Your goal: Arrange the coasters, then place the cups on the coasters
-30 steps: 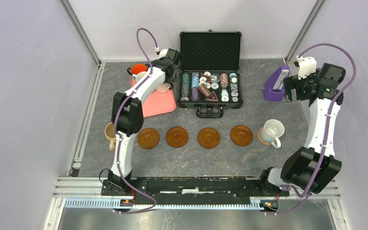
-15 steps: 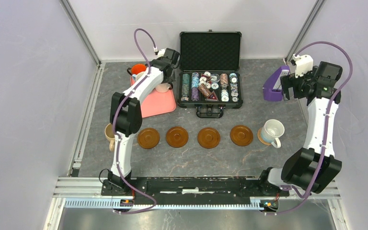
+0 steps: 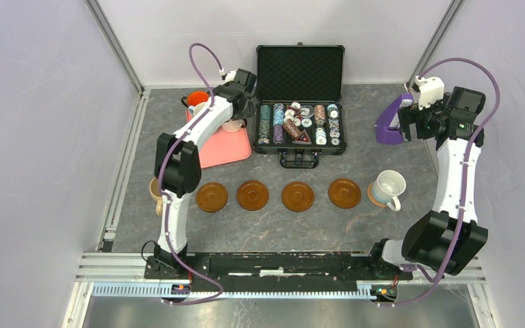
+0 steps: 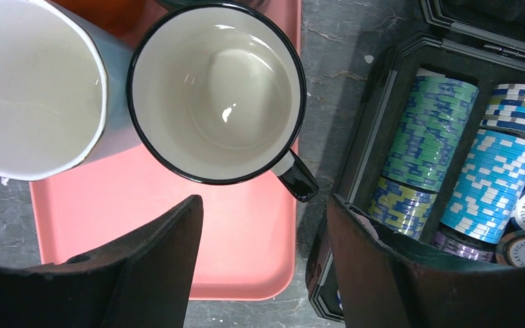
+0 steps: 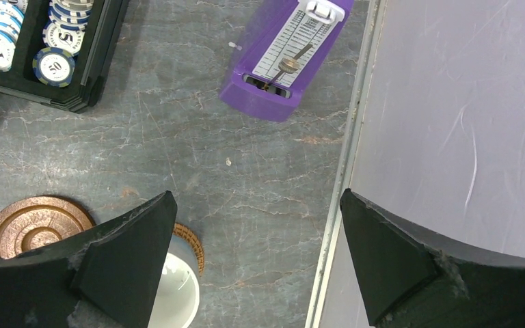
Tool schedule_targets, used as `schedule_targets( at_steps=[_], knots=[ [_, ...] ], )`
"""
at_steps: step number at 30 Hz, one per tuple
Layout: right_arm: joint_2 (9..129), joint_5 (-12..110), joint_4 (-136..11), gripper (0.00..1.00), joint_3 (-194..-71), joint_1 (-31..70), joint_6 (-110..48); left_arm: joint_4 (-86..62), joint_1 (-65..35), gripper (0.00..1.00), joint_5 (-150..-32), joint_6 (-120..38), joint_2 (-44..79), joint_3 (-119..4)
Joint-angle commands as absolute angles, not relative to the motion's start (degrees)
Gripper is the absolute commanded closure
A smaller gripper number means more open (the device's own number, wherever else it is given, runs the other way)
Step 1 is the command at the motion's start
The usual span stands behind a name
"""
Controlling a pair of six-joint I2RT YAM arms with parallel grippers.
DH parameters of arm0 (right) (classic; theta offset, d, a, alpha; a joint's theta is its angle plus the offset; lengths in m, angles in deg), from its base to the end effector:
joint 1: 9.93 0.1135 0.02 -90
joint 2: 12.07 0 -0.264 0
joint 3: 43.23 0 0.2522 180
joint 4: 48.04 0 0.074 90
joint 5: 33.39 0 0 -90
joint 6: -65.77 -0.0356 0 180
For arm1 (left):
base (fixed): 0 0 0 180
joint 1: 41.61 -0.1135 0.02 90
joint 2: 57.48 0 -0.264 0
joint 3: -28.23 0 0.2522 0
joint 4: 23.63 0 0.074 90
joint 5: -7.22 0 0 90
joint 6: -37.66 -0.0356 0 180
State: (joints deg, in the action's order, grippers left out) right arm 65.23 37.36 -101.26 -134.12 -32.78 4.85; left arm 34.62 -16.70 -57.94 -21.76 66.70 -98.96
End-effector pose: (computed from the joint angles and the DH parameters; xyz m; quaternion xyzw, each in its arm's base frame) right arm 0.2718 -0.1018 0.3617 -0.1195 0.8870 -0.0477 0.4434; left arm 0.4423 -0.1889 0.2578 -0.1103 0.9277 0.0459 0.3537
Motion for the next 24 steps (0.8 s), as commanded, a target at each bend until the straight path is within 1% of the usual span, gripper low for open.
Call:
schedule_targets(
  at_steps=[1, 7, 12, 18, 23, 24],
  knots=[
    [65.0, 37.4, -99.4, 0.02, -134.6, -32.3, 3.8, 34.9, -16.4, 0.26, -58.7, -16.3, 65.1, -99.5],
    [64.6, 37.8, -99.5, 0.02, -134.2, -32.0, 3.8, 35.1, -16.4, 0.26, -57.9, -16.0, 69.3, -103.3],
    [64.4, 38.2, -99.9, 0.02, -134.5, -32.0, 4.0, 35.2, -17.0, 0.30, -57.3, -16.3, 72.3, -105.3],
    [64.1, 38.6, -100.1, 0.02, -134.0, -31.9, 4.0, 35.2, -17.8, 0.31, -58.1, -16.0, 73.6, -105.1],
    [63.8, 38.6, -100.1, 0.02, -133.7, -31.9, 4.0, 35.3, -18.3, 0.41, -59.7, -15.7, 72.8, -103.3],
    [63.7, 38.5, -100.1, 0.02, -133.5, -31.9, 4.0, 35.3, -18.5, 0.45, -59.9, -15.6, 72.5, -102.9]
  ],
)
